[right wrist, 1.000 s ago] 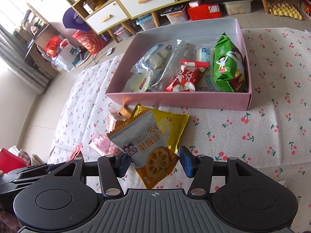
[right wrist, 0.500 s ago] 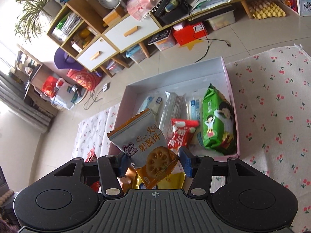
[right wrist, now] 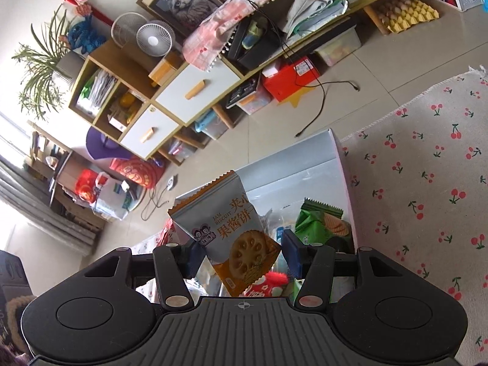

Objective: Organize snacks
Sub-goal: 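Carry both bags over the pink box and open both grippers to release them, then withdraw both open grippers from the box back over the cloth, then move the left gripper to an orange biscuit bag while the right approaches the blue truffle wrapper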

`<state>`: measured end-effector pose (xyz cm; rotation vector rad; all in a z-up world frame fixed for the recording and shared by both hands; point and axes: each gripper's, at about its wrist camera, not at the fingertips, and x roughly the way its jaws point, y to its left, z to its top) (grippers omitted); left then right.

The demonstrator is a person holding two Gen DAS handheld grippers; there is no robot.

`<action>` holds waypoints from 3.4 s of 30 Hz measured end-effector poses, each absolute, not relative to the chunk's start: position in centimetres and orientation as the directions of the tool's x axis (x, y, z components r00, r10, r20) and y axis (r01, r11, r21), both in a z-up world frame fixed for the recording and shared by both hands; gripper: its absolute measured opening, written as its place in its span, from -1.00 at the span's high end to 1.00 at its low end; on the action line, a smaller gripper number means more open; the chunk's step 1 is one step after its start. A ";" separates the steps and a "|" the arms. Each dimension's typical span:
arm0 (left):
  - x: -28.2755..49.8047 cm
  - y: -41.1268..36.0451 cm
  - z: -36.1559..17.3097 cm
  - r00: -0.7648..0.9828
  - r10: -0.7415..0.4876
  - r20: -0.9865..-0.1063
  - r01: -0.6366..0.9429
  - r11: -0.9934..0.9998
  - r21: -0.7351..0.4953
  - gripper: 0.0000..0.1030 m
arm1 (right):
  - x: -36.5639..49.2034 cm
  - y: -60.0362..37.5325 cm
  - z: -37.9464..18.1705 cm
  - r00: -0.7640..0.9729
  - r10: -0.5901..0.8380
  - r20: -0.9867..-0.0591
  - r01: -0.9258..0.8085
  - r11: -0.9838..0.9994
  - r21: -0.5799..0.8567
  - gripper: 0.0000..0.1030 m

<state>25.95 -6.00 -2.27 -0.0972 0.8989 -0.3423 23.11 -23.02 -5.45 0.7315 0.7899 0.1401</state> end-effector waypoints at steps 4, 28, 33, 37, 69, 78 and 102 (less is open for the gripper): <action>26.8 -6.0 -3.4 0.561 -0.327 -0.761 0.223 0.944 -0.242 0.48 | 23.1 -23.4 -6.2 0.710 0.384 -0.590 0.145 0.740 0.657 -0.03; 28.3 -6.2 -3.6 0.610 -0.226 -0.759 0.163 0.974 -0.158 -0.08 | 23.8 -23.1 -6.1 0.738 0.372 -0.564 0.139 0.733 0.665 -0.33; 27.6 -5.9 -3.0 0.609 -0.225 -0.761 0.152 0.974 -0.167 -0.21 | 23.4 -22.8 -4.9 0.751 0.338 -0.567 0.133 0.764 0.631 -0.57; 26.3 -5.3 -2.4 0.615 -0.238 -0.751 0.140 0.971 -0.194 -0.31 | 22.8 -22.7 -4.4 0.750 0.334 -0.571 0.130 0.772 0.622 -0.57; 11.9 -0.8 1.7 0.636 -0.263 -0.726 0.222 0.963 -0.155 -0.82 | 8.0 -17.4 3.2 0.756 0.235 -0.611 0.074 0.897 0.437 -0.74; 8.9 -0.5 -0.6 0.628 -0.261 -0.733 0.271 0.957 -0.108 -0.92 | 5.7 -16.8 0.6 0.754 0.178 -0.632 0.088 0.926 0.367 -0.83; 3.7 -0.9 -4.7 0.535 -0.351 -0.768 0.397 0.907 -0.137 -0.96 | 3.0 -17.4 -5.9 0.649 0.038 -0.760 0.021 0.997 0.068 -0.89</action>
